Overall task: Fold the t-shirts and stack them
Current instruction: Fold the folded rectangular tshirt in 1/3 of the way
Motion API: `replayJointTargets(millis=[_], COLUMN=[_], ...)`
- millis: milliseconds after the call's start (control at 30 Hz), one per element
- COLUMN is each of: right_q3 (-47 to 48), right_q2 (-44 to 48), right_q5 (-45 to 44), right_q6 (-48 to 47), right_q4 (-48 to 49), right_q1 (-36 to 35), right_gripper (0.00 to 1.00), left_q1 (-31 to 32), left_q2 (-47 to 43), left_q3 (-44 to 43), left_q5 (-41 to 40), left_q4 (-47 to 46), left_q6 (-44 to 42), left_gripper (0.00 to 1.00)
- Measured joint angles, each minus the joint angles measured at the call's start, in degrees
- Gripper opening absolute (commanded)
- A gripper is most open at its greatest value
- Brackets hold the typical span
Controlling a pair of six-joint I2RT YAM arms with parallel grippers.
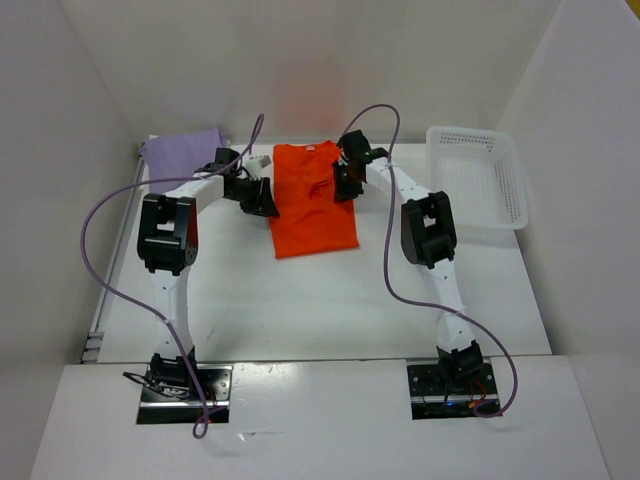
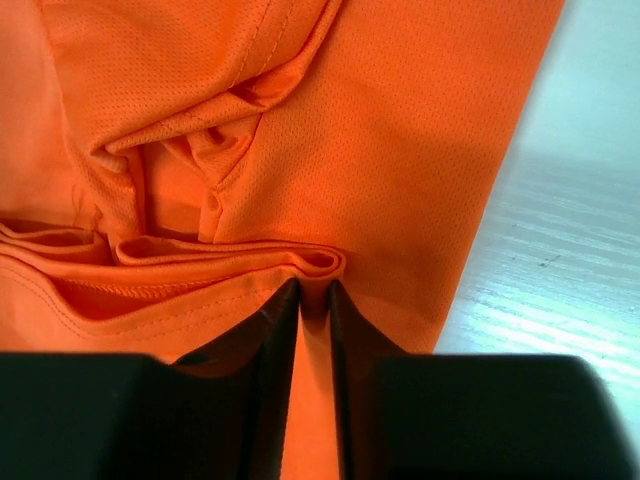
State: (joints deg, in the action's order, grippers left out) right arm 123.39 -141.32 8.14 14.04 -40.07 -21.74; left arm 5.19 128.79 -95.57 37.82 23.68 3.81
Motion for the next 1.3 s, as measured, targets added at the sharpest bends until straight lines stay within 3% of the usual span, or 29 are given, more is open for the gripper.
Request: replayJointTargets(millis=[33,100,167,300,933,1300], right_q3=[0.0,0.0,-0.02,-0.2,-14.91,-14.49], right_q2=[0.0,0.0,0.0,0.02,16.9,14.4], right_q5=[0.0,-0.04,-0.13,-0.22,-2.75,-2.99], right_q6=[-0.07,-0.15,-0.07,0.24,5.68,6.49], right_q4=[0.0,0.0,0.0,0.07,2.45,3.45], right_q1=[0.0,0.0,0.0,0.0,0.22,3.04], right_gripper=[0.12,0.02,0.0,0.0,0.0,0.0], left_q1=[0.09,0.26,0.31,0.55,6.64,6.78], left_q2=[0.15,0.37,0.5,0.5,-3.72,-1.79], left_q3=[-0.24,-0.33,-0.33,-0.37,-7.72,-8.39], left_q5=[-0.02,-0.13,-0.17,-0.07,-0.72,-6.8], left_q4=[0.0,0.09,0.28,0.33,3.34,3.54], left_q6=[0.11,0.17,0.2,0.66,-5.53,-7.02], left_gripper=[0.42,0.33,0.24,0.16,0.14,0.17])
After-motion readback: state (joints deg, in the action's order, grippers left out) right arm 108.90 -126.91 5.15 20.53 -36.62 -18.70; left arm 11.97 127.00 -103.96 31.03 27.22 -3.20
